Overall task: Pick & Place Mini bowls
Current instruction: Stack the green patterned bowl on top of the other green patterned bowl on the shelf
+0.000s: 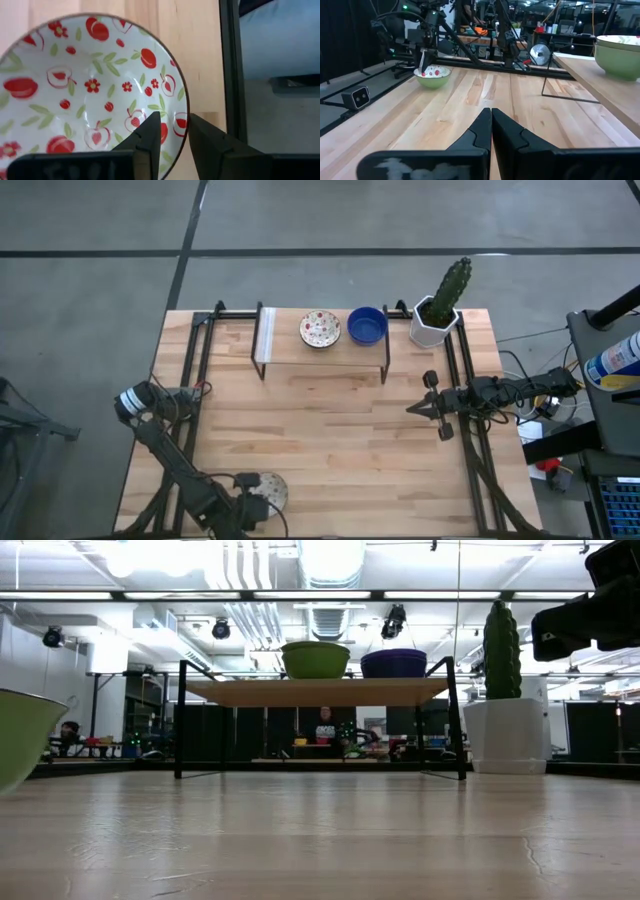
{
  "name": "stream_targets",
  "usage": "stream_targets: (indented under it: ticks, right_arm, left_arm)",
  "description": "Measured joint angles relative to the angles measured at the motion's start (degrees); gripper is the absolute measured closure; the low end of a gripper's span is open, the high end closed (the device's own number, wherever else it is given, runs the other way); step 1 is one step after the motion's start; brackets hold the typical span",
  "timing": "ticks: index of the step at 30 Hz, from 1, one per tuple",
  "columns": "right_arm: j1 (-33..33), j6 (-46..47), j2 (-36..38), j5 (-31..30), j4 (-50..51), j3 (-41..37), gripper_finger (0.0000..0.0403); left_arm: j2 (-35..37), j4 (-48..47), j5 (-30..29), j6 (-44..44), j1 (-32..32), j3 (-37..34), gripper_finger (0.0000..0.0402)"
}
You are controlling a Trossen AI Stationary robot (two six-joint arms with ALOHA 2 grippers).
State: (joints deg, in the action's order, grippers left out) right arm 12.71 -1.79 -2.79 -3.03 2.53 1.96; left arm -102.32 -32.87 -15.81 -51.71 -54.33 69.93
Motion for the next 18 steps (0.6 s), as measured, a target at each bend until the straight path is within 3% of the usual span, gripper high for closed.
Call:
stream_targets:
  ticks: [18]
  right_arm:
    - [0.0,0.1,0.0,0.0,0.0,0.0,0.0394]
  left_arm:
    - [0.0,-6.2,-5.7,4.2,2.5,0.0,0.0312]
